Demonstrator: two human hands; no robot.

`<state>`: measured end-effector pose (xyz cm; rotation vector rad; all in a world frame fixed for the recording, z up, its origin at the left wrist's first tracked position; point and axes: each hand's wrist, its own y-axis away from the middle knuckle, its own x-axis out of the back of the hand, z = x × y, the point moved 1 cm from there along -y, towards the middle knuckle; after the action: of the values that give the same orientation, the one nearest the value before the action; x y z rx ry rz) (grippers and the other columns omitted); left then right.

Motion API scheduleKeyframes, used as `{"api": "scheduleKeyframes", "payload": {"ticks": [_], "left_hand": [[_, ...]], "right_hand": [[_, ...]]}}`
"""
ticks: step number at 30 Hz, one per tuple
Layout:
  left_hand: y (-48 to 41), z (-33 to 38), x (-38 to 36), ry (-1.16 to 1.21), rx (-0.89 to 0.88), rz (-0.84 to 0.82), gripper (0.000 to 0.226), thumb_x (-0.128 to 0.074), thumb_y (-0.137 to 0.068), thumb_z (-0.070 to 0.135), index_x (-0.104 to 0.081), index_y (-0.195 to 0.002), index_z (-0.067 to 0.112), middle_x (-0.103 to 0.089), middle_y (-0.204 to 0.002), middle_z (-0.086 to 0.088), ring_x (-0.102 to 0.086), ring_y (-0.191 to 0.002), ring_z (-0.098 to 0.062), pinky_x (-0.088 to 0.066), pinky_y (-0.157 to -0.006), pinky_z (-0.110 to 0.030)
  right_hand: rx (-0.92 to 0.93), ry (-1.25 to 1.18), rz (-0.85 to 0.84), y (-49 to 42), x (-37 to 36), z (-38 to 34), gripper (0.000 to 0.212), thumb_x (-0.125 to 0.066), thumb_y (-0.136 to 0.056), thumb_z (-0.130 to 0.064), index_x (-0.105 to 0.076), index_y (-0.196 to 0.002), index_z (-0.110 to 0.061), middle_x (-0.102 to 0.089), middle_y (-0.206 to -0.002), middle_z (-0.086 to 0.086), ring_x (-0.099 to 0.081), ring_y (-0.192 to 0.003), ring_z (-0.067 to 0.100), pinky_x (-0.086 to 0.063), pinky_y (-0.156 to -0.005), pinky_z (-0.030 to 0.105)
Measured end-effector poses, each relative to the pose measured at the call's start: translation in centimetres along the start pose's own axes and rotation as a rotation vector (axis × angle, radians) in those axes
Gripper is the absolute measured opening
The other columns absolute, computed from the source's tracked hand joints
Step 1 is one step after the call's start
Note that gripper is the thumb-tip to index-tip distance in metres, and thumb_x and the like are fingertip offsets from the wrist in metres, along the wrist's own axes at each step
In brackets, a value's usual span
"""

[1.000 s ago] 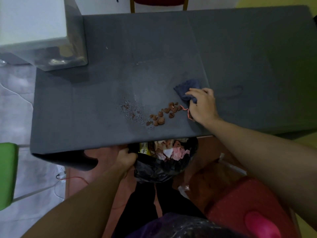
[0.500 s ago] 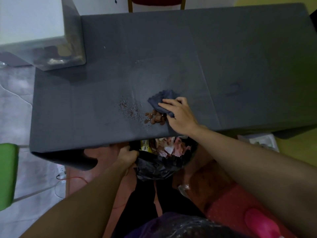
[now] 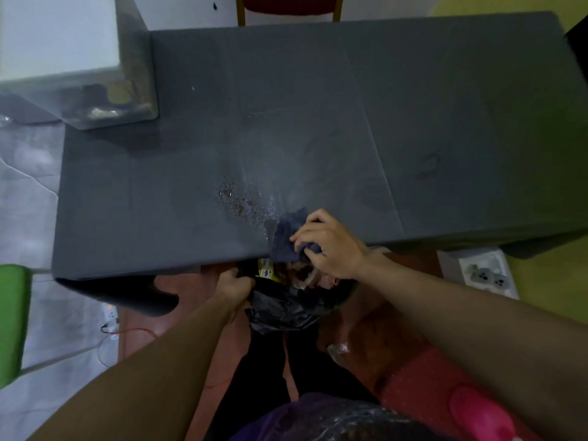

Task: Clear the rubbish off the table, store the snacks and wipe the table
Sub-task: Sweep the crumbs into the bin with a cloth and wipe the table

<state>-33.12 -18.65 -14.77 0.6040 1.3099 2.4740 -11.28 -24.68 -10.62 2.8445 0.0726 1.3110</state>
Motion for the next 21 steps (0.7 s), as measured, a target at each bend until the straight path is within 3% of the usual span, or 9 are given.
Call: {"api": "scheduleKeyframes", "payload": {"ticks": [4,6,9,13,16,18,21], "left_hand": [[-0.1,-0.1,0.0,-0.002,-0.007,0.0,0.027,-0.048,-0.085,-0.018,-0.058,-0.104,-0.001,-0.059,-0.076,-0.011,-0.057,-0.062,-0.022,-0.047,-0.036,-0.02],[-0.2,-0.2,0.0,-0.007,0.001,-0.011,0.026,-0.048,-0.086,-0.017,-0.057,-0.103,0.001,-0.061,-0.078,-0.013,-0.059,-0.063,-0.024,-0.048,-0.036,-0.021],[-0.6,-0.5,-0.1,0.002,0.008,-0.024,0.027,-0.048,-0.085,-0.017,-0.059,-0.103,0.0,-0.063,-0.085,-0.017,-0.061,-0.066,-0.027,-0.052,-0.04,-0.024],[-1.3,-1.2,-0.2,0.02,0.016,-0.039,0.031,-0.048,-0.083,-0.017,-0.06,-0.107,0.0,-0.065,-0.089,-0.019,-0.064,-0.075,-0.033,-0.057,-0.053,-0.034],[-1.5,-1.4,-0.3,0.024,0.015,-0.038,0.029,-0.049,-0.083,-0.017,-0.061,-0.098,0.005,-0.066,-0.093,-0.021,-0.065,-0.076,-0.035,-0.059,-0.057,-0.037],[-1.3,-1.3,-0.4,0.03,0.014,-0.04,0.028,-0.048,-0.084,-0.017,-0.06,-0.095,0.007,-0.065,-0.088,-0.02,-0.065,-0.075,-0.035,-0.059,-0.054,-0.036],[-1.1,-1.2,-0.5,0.027,0.017,-0.041,0.027,-0.049,-0.085,-0.016,-0.059,-0.091,0.008,-0.065,-0.086,-0.018,-0.065,-0.073,-0.033,-0.058,-0.049,-0.034]], "right_hand": [[0.069,0.012,-0.08,1.0,0.4,-0.7,0.021,-0.053,-0.081,-0.02,-0.074,-0.083,-0.016,-0.07,-0.082,-0.008,-0.05,-0.092,0.018,-0.053,-0.074,0.038],[0.016,-0.012,-0.06,1.0,0.8,-0.8,0.025,-0.052,-0.08,-0.025,-0.075,-0.085,-0.017,-0.065,-0.078,-0.003,-0.055,-0.086,0.017,-0.053,-0.07,0.036],[-0.129,-0.1,0.137,0.1,2.3,-0.7,0.027,-0.052,-0.078,-0.026,-0.076,-0.087,-0.017,-0.061,-0.082,0.005,-0.06,-0.079,0.02,-0.051,-0.069,0.032],[-0.243,0.024,0.398,-1.9,4.7,1.3,0.029,-0.048,-0.081,-0.02,-0.076,-0.086,-0.015,-0.071,-0.086,0.001,-0.055,-0.091,0.021,-0.046,-0.073,0.029],[-0.307,0.157,0.291,-1.7,4.9,3.6,0.027,-0.052,-0.084,-0.009,-0.077,-0.094,-0.018,-0.074,-0.1,-0.003,-0.054,-0.103,0.027,-0.041,-0.087,0.028],[-0.251,0.196,0.194,-0.5,4.1,3.9,0.027,-0.059,-0.083,0.0,-0.077,-0.097,-0.015,-0.072,-0.105,-0.001,-0.053,-0.106,0.029,-0.039,-0.095,0.027],[-0.1,0.188,0.102,1.5,2.4,2.2,0.023,-0.066,-0.08,-0.002,-0.075,-0.095,-0.017,-0.066,-0.102,-0.002,-0.049,-0.105,0.026,-0.043,-0.093,0.031]]}}
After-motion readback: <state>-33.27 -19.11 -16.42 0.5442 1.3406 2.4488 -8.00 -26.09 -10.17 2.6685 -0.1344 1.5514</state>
